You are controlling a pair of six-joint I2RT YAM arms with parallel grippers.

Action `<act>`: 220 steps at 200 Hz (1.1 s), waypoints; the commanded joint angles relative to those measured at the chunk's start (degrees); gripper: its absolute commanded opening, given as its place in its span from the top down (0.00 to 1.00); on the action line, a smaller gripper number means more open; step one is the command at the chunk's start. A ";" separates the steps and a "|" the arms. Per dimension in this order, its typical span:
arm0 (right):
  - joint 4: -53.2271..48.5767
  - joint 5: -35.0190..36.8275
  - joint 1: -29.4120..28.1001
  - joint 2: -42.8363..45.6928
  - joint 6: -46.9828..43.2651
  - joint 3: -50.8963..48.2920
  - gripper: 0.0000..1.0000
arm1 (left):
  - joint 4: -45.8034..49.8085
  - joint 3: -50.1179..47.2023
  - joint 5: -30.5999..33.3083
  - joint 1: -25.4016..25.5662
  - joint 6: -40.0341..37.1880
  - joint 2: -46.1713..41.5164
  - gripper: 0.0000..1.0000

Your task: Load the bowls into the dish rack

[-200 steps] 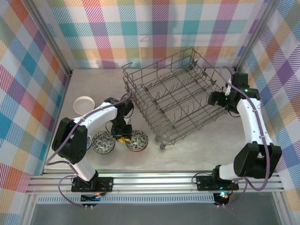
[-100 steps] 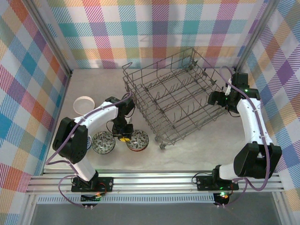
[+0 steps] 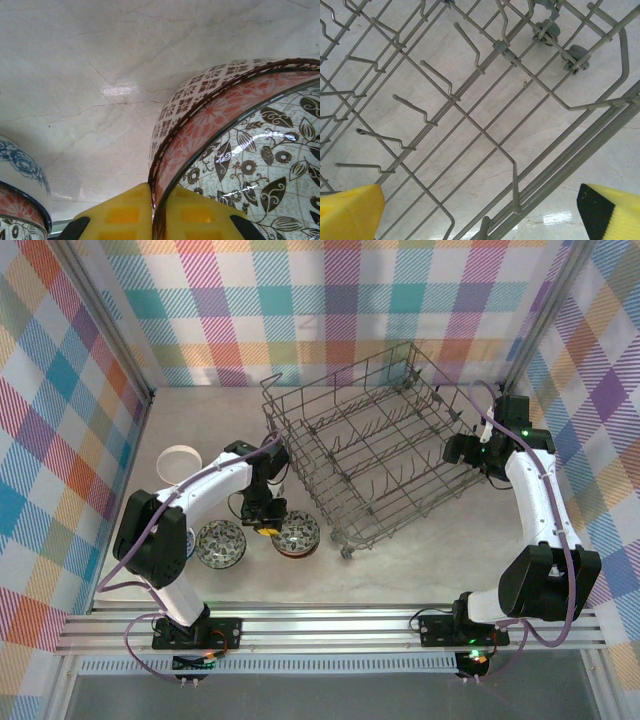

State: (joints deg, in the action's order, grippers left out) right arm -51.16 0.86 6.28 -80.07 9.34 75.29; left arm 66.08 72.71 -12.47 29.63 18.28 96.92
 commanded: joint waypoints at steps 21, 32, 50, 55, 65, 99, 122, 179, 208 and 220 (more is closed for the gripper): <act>0.96 -1.13 -0.31 0.36 -1.19 -0.74 0.01 | 3.06 1.45 0.69 0.58 -1.50 1.05 0.88; 1.10 -1.27 -0.24 0.31 -1.26 -0.92 0.01 | 3.26 1.53 1.02 0.61 -1.71 1.03 0.88; 1.31 -1.31 -0.27 0.27 -1.35 -1.27 0.01 | 3.78 1.56 2.19 0.61 -2.07 1.52 0.87; 1.37 -1.39 -0.28 0.27 -1.36 -1.31 0.01 | 3.93 1.64 2.44 0.55 -2.10 1.72 0.87; 1.47 -1.48 -0.28 0.27 -1.43 -1.49 0.01 | 4.12 1.83 2.49 0.54 -2.16 1.93 0.87; 1.86 -1.51 -0.26 0.27 -1.52 -2.05 0.00 | 4.31 2.20 2.74 0.68 -1.99 1.93 0.84; 2.11 -1.51 -0.25 0.18 -1.59 -2.39 0.01 | 4.73 2.61 2.53 0.74 -1.76 1.79 0.81; 2.63 -1.76 -0.26 0.09 -1.68 -2.95 0.01 | 5.60 3.36 2.45 1.32 -1.74 2.41 0.77; 2.79 -1.79 -0.26 0.14 -1.83 -3.30 0.01 | 5.33 2.80 2.19 1.40 -1.59 2.54 0.77; 2.82 -1.83 -0.30 0.14 -1.86 -3.39 0.01 | 5.25 2.70 2.14 1.40 -1.53 2.64 0.77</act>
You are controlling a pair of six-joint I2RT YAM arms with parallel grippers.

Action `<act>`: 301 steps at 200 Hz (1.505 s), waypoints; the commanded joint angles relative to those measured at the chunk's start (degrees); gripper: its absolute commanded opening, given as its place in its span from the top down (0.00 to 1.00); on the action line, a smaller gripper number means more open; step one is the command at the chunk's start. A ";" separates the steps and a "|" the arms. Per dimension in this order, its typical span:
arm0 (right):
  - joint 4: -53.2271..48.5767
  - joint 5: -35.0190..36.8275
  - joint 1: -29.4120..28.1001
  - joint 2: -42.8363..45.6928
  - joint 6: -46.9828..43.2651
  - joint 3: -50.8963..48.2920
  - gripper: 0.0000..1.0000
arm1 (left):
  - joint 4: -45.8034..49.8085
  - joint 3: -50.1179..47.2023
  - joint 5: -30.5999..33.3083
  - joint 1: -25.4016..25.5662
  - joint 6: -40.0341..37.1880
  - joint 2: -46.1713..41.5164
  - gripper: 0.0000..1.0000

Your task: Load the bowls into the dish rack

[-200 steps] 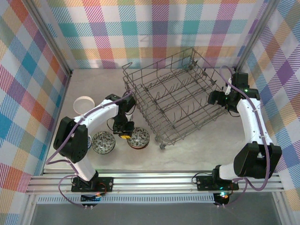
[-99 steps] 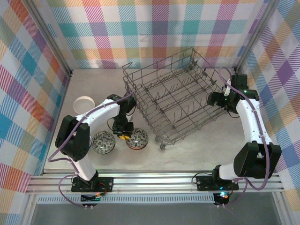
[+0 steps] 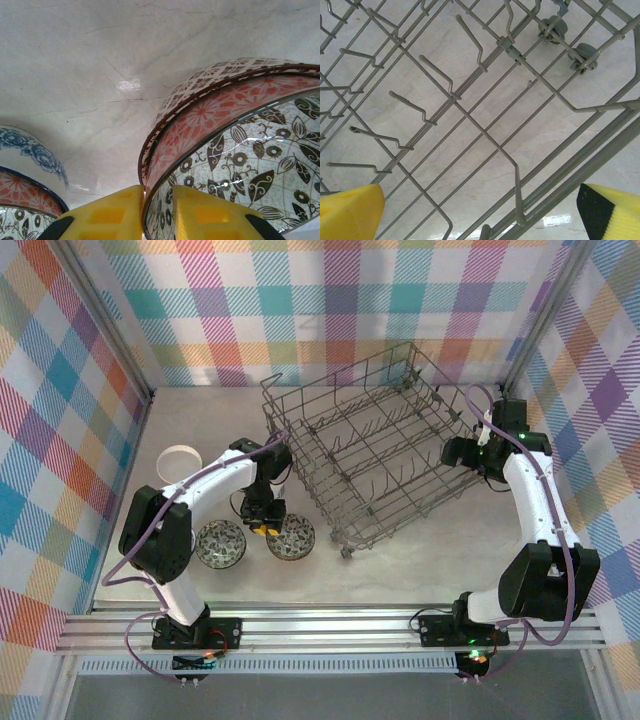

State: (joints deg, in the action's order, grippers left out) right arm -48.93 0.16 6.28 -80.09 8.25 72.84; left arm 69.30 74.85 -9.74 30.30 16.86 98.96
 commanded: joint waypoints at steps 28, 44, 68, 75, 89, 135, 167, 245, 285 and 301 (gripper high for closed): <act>0.74 -1.15 -0.31 0.03 -0.77 -1.03 0.01 | 1.54 0.49 -0.65 0.71 0.07 0.70 0.81; 0.72 -1.20 -0.31 0.11 -0.76 -1.03 0.01 | 1.51 0.42 -0.63 0.72 0.09 0.75 0.85; 0.85 -1.13 -0.28 0.20 -0.87 -1.03 0.01 | 1.20 0.45 -0.63 0.72 0.12 0.49 0.88; 0.85 -1.13 -0.27 0.20 -0.96 -0.94 0.01 | 1.19 0.45 -0.72 0.72 0.01 0.42 0.88; 0.85 -1.21 -0.29 0.29 -0.96 -0.94 0.01 | 1.19 0.40 -0.65 0.72 -0.08 0.39 0.90; 0.75 -1.37 -0.29 0.75 -1.18 -0.93 0.01 | 1.18 1.39 -1.47 0.68 -0.77 -1.01 0.98; 0.68 -1.68 -0.26 1.17 -1.14 -0.86 0.01 | 0.64 2.05 -3.43 0.54 -1.65 -2.83 1.00; 0.45 -4.13 -0.26 2.18 -0.86 -0.01 0.01 | 0.18 2.51 -4.94 -1.45 -3.38 -7.25 1.00; 0.92 -7.72 -0.31 3.23 -0.82 0.26 0.01 | 0.68 2.93 -5.56 -3.18 -4.49 -9.76 1.00; 1.00 -9.37 -0.39 3.62 -0.87 0.68 0.00 | 1.26 3.26 -5.30 -4.31 -4.85 -10.86 1.00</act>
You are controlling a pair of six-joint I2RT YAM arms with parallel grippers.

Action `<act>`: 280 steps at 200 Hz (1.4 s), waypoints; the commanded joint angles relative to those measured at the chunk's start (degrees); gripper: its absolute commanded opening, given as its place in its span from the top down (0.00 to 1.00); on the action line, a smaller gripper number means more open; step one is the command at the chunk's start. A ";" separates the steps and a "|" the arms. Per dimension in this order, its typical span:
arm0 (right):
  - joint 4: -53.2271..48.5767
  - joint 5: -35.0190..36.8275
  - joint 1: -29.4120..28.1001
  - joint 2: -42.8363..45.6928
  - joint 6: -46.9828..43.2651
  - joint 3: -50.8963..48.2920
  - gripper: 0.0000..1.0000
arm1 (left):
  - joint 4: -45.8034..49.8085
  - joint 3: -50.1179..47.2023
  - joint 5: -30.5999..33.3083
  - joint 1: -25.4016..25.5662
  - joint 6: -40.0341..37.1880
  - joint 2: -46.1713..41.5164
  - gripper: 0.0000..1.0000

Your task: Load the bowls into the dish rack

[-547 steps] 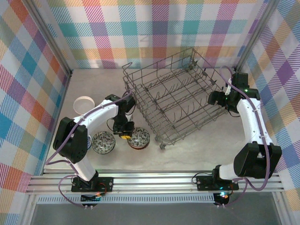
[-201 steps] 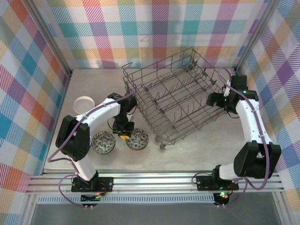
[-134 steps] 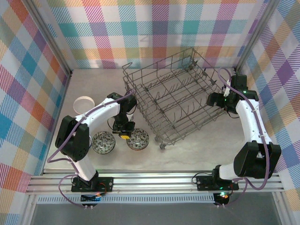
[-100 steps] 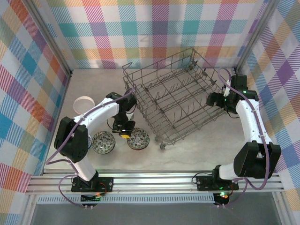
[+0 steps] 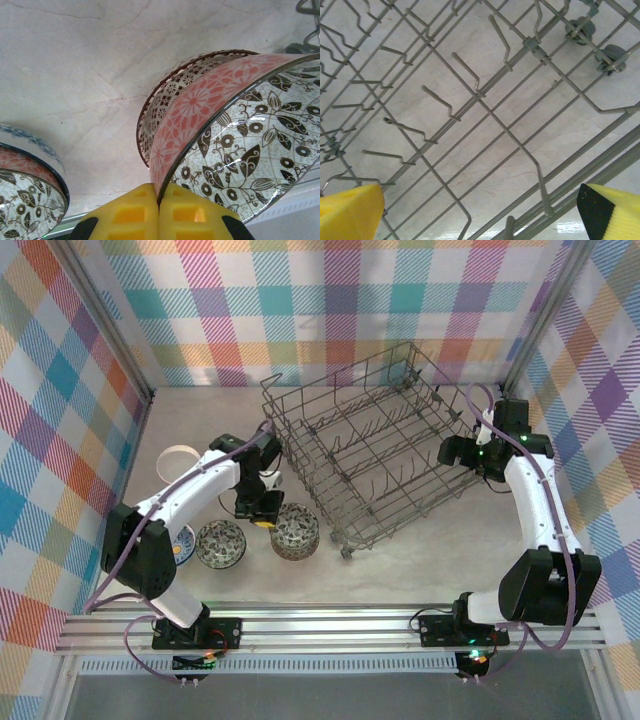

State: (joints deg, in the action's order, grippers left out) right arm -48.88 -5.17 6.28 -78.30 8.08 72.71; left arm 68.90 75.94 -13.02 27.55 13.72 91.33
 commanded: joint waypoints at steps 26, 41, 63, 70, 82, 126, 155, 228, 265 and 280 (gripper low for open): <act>0.81 -6.43 -1.06 1.54 -0.97 2.80 0.02 | 2.76 3.15 -1.80 -4.38 -2.24 -6.02 1.00; 0.34 -7.72 -2.32 0.76 -1.13 4.82 0.04 | 3.91 4.52 -1.41 -6.34 -2.93 -7.56 1.00; -0.17 -8.84 -5.40 -0.96 -1.13 8.58 0.06 | 5.36 7.36 -1.39 -9.15 -3.91 -9.02 1.00; -0.41 -9.12 -6.67 -1.67 -1.12 9.97 0.06 | 5.58 8.47 -1.48 -9.92 -4.12 -9.20 1.00; -0.81 -9.76 -9.00 -2.99 -1.13 12.91 0.07 | 5.85 10.52 -1.32 -10.89 -4.46 -9.18 1.00; -1.96 -10.89 -17.61 -7.48 -0.35 23.24 0.10 | 7.64 21.26 -0.17 -13.39 -5.37 -6.88 1.00; -2.92 -11.47 -23.24 -10.25 -1.50 28.96 0.11 | 8.18 29.40 0.38 -13.91 -5.15 -4.05 1.00; -1.58 -12.57 -35.82 -15.93 -4.87 37.98 0.16 | 5.91 42.98 -2.70 -13.60 -2.26 2.52 1.00; 2.99 -12.41 -39.92 -17.82 -4.41 39.15 0.21 | 2.78 44.46 -3.68 -12.08 0.47 3.49 1.00; 4.38 -11.18 -40.62 -18.60 -3.53 39.52 0.23 | 2.64 45.59 -3.38 -10.86 1.01 4.32 1.00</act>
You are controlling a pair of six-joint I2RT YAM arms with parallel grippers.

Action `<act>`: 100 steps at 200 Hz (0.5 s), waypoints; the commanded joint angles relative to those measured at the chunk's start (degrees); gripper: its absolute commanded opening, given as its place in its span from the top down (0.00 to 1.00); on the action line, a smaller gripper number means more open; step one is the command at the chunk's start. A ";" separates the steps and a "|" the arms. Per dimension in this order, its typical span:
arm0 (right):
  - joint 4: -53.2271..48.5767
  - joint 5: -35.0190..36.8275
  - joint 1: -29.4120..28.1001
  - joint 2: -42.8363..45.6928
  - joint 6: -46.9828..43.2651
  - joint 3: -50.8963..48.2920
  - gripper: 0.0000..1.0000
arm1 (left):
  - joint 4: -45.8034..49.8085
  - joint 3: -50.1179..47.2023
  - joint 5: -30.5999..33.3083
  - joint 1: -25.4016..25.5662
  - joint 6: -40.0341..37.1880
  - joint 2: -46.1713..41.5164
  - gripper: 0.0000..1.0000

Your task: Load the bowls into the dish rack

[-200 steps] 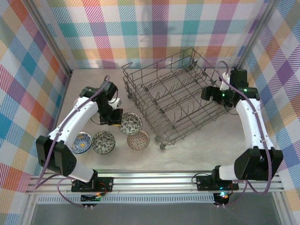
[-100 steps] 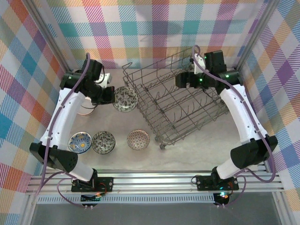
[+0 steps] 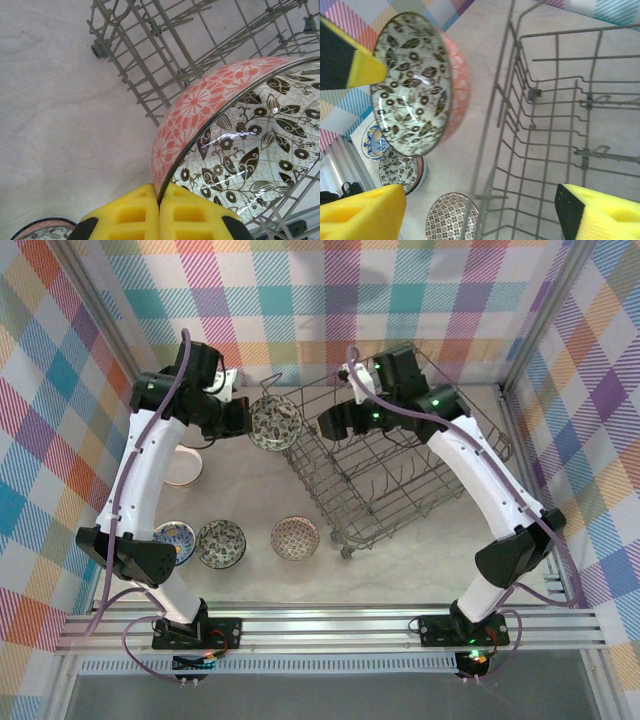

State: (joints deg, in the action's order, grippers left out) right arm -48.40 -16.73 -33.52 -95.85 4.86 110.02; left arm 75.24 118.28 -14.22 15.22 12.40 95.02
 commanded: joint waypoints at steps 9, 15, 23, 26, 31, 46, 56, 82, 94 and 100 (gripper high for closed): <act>4.67 1.47 -0.93 -1.45 0.66 2.05 0.26 | -3.83 3.76 -2.13 2.18 2.60 1.01 1.00; 5.09 1.83 -0.94 -1.73 1.00 2.18 0.26 | -4.08 3.96 -2.05 2.60 2.78 1.11 1.00; 5.68 2.21 -0.99 -2.01 1.62 2.04 0.27 | -4.35 4.28 -1.80 3.09 3.08 1.27 1.00; 5.97 2.40 -0.99 -2.05 1.87 1.97 0.28 | -4.44 4.32 -1.78 3.28 3.20 1.30 1.00; 6.54 2.42 -1.01 -2.13 2.26 1.84 0.29 | -4.53 4.50 -1.78 3.61 3.39 1.39 1.00; 8.07 3.03 -1.02 -2.22 3.39 1.28 0.30 | -5.08 4.85 -1.67 4.51 3.79 1.91 1.00; 8.56 4.13 -1.00 -2.43 4.15 1.16 0.33 | -5.23 5.23 -1.63 5.03 3.95 2.24 1.00; 9.21 8.15 -1.02 -3.02 6.17 0.93 0.41 | -6.01 5.58 -1.43 6.03 4.64 2.85 1.00; 9.61 8.54 -1.02 -3.08 6.78 0.58 0.43 | -6.46 5.64 -1.19 6.20 4.99 2.89 1.00; 9.78 8.26 -1.02 -3.11 7.03 0.49 0.45 | -6.67 5.59 -0.96 6.37 5.21 2.93 1.00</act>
State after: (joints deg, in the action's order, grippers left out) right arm -41.30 -10.61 -34.48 -98.54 9.54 110.06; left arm 72.25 121.67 -14.44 20.93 15.84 97.97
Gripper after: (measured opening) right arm 0.571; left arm 0.059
